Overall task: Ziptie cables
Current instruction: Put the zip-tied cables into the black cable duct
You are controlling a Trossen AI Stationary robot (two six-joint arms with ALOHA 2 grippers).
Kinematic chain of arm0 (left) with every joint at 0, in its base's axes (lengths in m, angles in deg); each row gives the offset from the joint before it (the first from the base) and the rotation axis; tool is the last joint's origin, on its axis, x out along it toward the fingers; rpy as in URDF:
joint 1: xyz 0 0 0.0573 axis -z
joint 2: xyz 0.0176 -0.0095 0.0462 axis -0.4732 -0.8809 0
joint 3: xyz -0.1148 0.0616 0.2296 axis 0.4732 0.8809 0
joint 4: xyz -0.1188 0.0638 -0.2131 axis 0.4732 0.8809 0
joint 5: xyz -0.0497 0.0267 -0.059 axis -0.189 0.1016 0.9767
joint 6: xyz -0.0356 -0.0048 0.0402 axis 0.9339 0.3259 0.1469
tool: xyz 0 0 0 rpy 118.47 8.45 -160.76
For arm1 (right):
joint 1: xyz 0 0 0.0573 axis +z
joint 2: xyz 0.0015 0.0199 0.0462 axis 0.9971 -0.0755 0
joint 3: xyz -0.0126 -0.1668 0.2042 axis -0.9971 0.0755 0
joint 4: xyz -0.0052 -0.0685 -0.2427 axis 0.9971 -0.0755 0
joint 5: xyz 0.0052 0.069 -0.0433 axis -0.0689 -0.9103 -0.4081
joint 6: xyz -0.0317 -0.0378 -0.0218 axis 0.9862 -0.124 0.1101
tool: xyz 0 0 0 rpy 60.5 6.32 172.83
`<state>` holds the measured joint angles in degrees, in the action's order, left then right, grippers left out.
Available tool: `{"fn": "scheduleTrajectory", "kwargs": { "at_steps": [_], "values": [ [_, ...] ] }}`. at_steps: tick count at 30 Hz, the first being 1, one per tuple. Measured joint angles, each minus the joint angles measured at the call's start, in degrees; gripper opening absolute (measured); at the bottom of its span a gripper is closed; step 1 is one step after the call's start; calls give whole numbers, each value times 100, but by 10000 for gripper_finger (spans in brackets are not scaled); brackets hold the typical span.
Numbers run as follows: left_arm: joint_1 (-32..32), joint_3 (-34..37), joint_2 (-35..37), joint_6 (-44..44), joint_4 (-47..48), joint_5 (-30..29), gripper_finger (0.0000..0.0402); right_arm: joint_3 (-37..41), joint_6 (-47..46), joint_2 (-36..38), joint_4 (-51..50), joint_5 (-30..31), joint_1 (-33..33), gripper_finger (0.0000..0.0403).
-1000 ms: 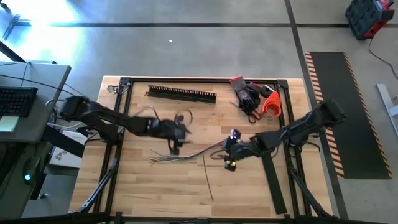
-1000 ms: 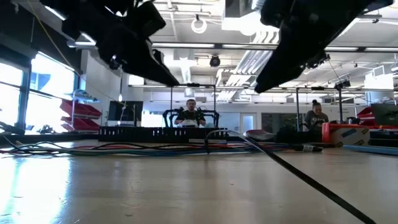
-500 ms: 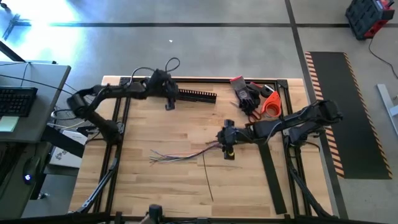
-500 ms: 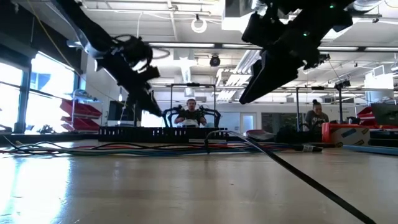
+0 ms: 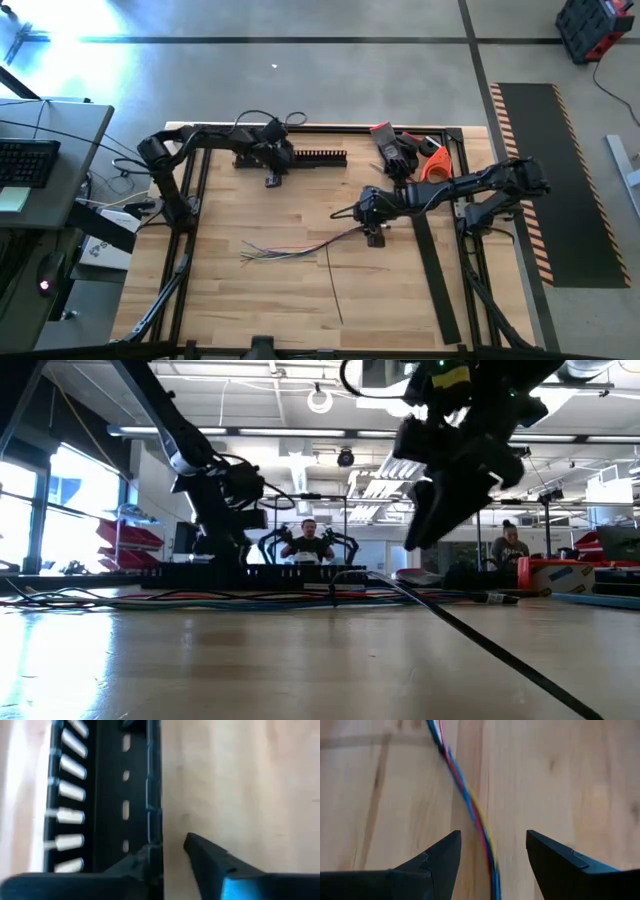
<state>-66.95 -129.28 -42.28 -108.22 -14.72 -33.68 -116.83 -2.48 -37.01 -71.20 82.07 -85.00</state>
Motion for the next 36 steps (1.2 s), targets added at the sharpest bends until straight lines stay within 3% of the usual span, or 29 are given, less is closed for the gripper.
{"fn": "scheduleTrajectory", "kwargs": {
  "at_steps": [4, 6, 10, 15, 19, 26, 31, 36],
  "values": [
    [489, 0, 66, 228, 192, -56, 24, 0, -311, 0, -640, -64, 138, 208],
    [761, 0, 83, 383, 256, -66, 7, 0, -487, 0, -1017, 211, 276, 208],
    [1419, 0, 88, 756, 254, -266, 12, 346, -782, 4, -1222, 530, 515, 208],
    [2061, 2, 88, 1223, 135, -408, 15, 1147, -1319, 69, -550, 482, 487, 206],
    [2288, 4, 156, 1500, 86, -458, 35, 1519, -1579, 99, -55, 392, 459, 170],
    [2435, -150, 656, 1906, 201, -467, 120, 1537, -1522, 105, 92, 282, 509, 21],
    [2831, -196, 1166, 2066, 214, -467, 171, 1228, -1471, 412, -160, 516, 809, 12],
    [3612, -118, 1194, 2431, -142, -474, 186, 1015, -1530, 1122, -142, 1004, 1119, 4]
  ]
}}
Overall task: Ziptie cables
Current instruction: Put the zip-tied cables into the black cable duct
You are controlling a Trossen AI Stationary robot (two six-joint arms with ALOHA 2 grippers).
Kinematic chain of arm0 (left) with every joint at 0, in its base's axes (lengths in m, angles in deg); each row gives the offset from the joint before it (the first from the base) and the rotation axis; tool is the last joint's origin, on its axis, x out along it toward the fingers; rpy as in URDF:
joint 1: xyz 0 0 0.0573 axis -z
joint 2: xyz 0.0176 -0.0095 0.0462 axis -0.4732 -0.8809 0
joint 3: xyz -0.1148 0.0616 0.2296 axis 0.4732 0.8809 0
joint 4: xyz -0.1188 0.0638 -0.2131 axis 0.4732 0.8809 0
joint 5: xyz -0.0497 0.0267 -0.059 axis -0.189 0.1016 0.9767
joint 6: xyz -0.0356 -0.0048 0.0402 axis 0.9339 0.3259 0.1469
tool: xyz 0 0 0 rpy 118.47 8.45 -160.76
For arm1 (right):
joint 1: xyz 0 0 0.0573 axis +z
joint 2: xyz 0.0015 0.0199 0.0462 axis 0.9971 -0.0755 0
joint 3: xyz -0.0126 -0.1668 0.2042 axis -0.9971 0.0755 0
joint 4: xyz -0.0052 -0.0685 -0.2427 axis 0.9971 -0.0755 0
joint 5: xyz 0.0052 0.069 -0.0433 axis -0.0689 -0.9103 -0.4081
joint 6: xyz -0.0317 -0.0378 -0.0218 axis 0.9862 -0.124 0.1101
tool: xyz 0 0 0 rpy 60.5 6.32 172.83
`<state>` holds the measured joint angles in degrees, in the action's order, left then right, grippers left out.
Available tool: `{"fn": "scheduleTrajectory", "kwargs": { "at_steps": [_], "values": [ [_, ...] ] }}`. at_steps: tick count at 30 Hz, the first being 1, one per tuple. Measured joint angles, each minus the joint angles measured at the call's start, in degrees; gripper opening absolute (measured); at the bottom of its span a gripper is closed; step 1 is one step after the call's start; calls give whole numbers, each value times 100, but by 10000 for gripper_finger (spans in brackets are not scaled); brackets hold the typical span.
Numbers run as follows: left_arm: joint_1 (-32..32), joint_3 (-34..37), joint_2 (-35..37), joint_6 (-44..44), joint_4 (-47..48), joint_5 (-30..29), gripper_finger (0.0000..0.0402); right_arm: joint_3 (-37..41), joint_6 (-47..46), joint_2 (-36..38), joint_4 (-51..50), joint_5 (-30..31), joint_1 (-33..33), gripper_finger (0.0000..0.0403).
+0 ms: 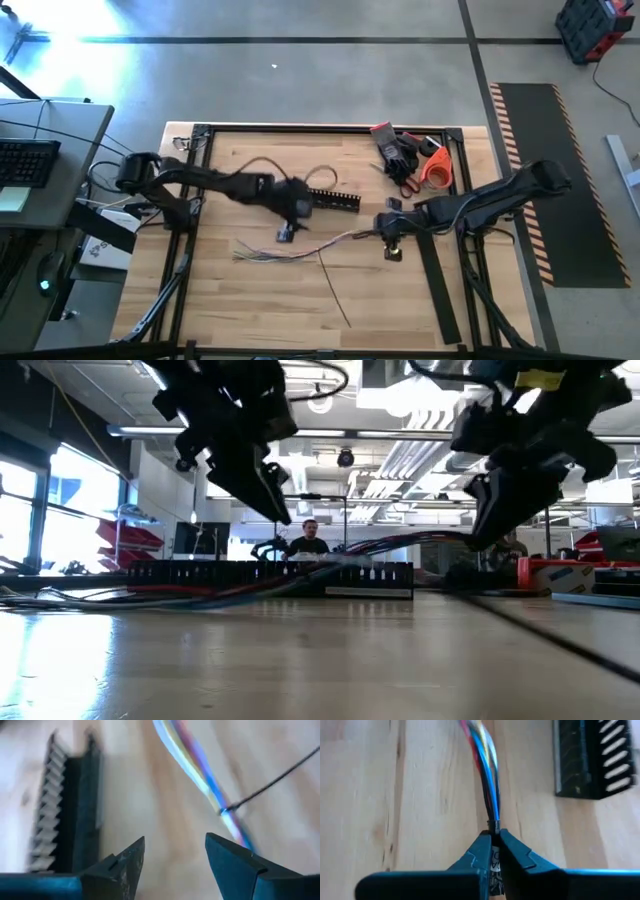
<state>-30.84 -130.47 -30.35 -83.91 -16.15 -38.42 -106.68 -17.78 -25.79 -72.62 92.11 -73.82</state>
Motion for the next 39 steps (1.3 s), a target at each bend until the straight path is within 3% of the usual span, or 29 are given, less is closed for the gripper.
{"fn": "scheduleTrajectory", "kwargs": {
  "at_steps": [8, 18, 26, 30, 36, 39],
  "values": [
    [860, 298, -434, 1738, -1588, -612, 186, -5, -262, 995, -209, 510, 361, 3],
    [1259, 343, -1458, 1975, -2779, -1001, 186, -9, -396, 1473, -519, 796, 730, 2],
    [1541, 344, -1655, 2070, -2480, -1850, 182, -11, -883, 1860, -1122, 1165, 1100, 2],
    [1613, 337, -1627, 2072, -2386, -2225, 140, -11, -1235, 2069, -1479, 1364, 1281, 2],
    [1495, 341, -1633, 1958, -2260, -2500, 26, -14, -1436, 2355, -1566, 1502, 1565, 2],
    [1407, 341, -1633, 1772, -2364, -2386, 6, -16, -1469, 2507, -1572, 1610, 1685, 2]
  ]
}}
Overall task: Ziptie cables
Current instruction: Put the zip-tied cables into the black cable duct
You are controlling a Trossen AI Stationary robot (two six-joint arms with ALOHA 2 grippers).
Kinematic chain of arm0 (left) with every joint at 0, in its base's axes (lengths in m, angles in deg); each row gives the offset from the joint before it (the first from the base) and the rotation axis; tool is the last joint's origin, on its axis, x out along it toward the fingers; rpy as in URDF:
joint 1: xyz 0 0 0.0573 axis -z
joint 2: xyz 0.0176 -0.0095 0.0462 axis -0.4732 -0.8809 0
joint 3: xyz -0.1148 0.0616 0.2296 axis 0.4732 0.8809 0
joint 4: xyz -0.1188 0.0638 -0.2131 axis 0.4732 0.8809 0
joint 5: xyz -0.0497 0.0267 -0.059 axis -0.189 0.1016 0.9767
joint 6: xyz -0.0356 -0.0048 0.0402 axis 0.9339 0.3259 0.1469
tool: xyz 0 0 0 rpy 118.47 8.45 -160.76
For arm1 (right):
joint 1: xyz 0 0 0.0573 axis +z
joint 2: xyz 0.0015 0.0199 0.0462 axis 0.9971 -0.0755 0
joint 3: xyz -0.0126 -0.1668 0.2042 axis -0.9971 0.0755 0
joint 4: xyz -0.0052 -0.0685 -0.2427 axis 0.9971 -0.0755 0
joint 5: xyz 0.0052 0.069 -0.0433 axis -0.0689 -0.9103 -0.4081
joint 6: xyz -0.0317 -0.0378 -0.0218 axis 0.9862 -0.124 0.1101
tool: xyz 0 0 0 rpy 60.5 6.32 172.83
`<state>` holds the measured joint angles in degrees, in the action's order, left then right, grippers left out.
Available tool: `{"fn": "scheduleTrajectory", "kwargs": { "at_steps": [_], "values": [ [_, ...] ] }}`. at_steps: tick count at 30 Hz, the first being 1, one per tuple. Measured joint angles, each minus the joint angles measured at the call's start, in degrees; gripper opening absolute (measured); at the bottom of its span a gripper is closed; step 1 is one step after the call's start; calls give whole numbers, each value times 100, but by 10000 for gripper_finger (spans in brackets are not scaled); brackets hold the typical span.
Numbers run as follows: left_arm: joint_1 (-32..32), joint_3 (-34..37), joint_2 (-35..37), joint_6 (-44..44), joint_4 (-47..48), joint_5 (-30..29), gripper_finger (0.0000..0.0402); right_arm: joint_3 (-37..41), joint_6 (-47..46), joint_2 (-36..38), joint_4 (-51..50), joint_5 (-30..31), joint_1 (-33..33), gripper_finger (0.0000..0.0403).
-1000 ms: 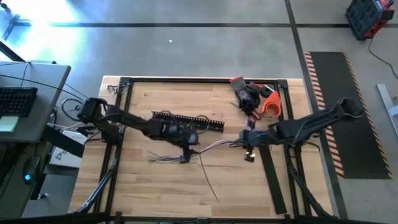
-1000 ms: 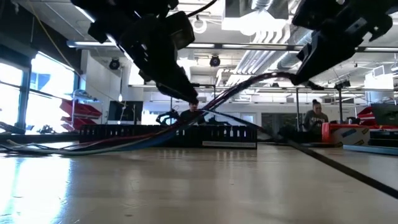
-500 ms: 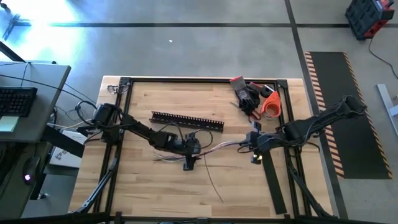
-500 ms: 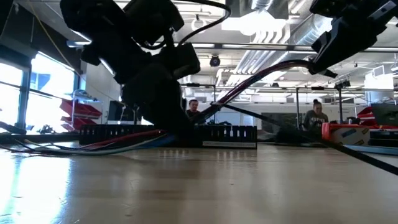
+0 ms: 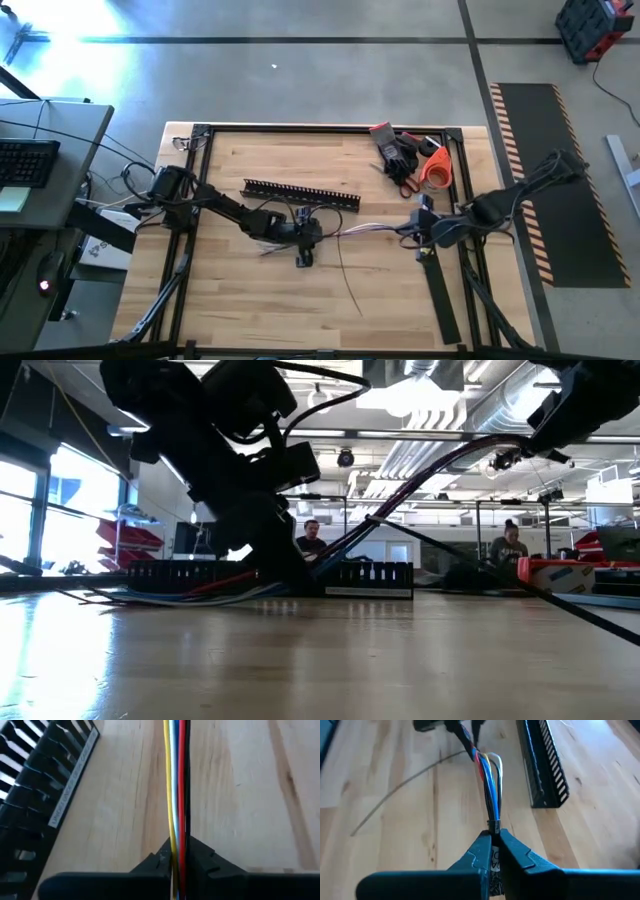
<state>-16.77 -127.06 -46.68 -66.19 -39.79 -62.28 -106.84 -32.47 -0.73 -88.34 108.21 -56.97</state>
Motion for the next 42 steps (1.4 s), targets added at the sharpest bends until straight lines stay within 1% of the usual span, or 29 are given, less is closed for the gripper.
{"fn": "scheduleTrajectory", "kwargs": {
  "at_steps": [2, 6, 8, 10, 12, 14, 16, 19, 21, 23, 24, 28, 30, 34, 37, 39, 42],
  "values": [
    [-25, -2, 2, 1, 109, -21, 7, 0, -27, 97, -2, 30, 74, 2],
    [66, -1, 208, 43, 886, -281, 1, -2, -223, 250, -114, 196, 162, 2],
    [151, -31, 481, 87, 1576, -546, 0, -2, -268, 264, -106, 447, 154, 2],
    [231, -133, 839, 110, 2530, -950, 0, -2, -278, 262, -44, 703, 78, 2],
    [266, -260, 1256, 76, 3441, -1356, 0, -4, -251, 240, 112, 773, -71, 2],
    [218, -343, 1699, -33, 4283, -1614, 0, -4, -230, 172, 274, 771, -245, 2],
    [101, -350, 2129, -111, 5065, -1676, 0, -4, -80, 21, 576, 780, -458, 2],
    [-216, -344, 2650, -170, 6003, -1634, 0, -6, 415, -341, 1208, 773, -836, 2],
    [-525, -212, 2942, -287, 6333, -1605, 0, -7, 821, -667, 1653, 764, -1176, 2],
    [-871, 31, 3152, -592, 6367, -1430, 0, -11, 1123, -1017, 1997, 711, -1554, 2],
    [-1062, 162, 3236, -772, 6328, -1353, 0, -11, 1241, -1206, 2131, 585, -1771, 2],
    [-1792, 688, 3357, -1569, 5959, -1287, 0, -13, 1444, -1839, 2375, -171, -2554, 2],
    [-2108, 903, 3343, -1944, 5728, -1135, 0, -13, 1479, -2101, 2409, -462, -2834, 2],
    [-2620, 1254, 3324, -2556, 5228, -932, 0, -15, 1643, -2471, 2491, -894, -3136, 2],
    [-2900, 1417, 3324, -2796, 5081, -798, 0, -20, 1720, -2661, 2623, -1197, -3239, 2],
    [-3046, 1475, 3324, -2948, 5151, -595, 5, -20, 1726, -2729, 2665, -1327, -3281, 2],
    [-3152, 1504, 3324, -2971, 5393, -526, 29, -7, 1731, -2791, 2575, -1419, -3295, 2]
  ]
}}
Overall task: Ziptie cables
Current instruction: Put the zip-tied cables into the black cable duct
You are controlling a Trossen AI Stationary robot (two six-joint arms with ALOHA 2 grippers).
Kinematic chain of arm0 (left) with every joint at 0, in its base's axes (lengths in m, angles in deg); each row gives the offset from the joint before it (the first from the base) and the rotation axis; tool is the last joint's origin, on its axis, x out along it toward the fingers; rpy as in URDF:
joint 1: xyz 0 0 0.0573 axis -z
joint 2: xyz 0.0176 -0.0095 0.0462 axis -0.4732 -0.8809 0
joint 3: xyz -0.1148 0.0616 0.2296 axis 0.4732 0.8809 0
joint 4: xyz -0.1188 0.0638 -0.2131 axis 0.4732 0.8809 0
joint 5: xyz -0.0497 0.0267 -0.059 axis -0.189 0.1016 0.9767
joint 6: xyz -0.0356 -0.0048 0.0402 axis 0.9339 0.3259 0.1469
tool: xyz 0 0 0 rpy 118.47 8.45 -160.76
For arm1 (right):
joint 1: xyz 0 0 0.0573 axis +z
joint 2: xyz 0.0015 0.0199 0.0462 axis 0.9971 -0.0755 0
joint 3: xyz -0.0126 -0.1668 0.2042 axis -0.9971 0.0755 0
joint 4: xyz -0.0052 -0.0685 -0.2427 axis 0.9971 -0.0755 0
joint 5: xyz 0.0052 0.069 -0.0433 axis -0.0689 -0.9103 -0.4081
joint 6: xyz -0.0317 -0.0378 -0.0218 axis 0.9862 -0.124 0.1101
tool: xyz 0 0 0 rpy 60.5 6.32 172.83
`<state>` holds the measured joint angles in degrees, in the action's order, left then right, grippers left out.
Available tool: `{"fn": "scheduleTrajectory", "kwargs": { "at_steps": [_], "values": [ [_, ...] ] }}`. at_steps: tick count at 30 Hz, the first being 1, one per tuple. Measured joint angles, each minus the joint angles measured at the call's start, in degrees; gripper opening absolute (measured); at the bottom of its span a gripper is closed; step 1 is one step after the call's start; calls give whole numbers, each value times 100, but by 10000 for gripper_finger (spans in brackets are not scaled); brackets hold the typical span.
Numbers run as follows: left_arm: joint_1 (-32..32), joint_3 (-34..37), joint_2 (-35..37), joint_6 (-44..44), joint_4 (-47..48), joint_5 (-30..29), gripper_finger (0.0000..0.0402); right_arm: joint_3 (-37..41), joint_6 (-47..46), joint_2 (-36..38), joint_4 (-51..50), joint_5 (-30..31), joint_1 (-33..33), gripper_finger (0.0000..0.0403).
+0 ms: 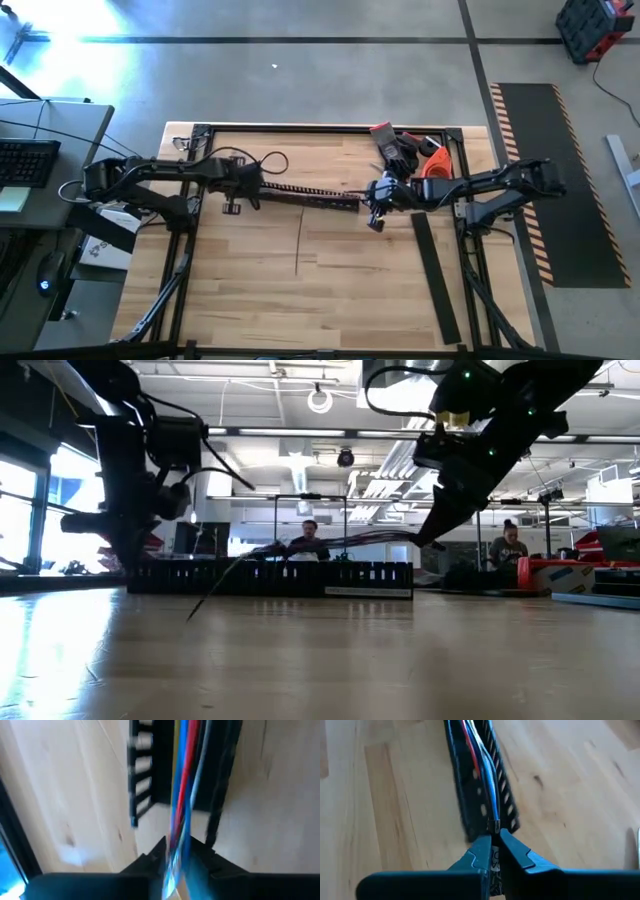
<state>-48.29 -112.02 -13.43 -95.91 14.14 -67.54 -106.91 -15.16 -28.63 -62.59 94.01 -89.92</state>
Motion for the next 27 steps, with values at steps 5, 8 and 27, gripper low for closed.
{"fn": "scheduleTrajectory", "kwargs": {
  "at_steps": [5, 8, 27],
  "values": [
    [-102, -124, 0, -13, 625, 73, 92, 3, 81, -18, -24, -11, 0, 2],
    [-156, -287, 14, 227, 916, 38, 124, 3, 305, -18, -62, -52, 0, 2],
    [604, -901, 694, 1396, -32, 769, 144, 3, 786, -335, -372, -264, -400, 52]
  ]
}}
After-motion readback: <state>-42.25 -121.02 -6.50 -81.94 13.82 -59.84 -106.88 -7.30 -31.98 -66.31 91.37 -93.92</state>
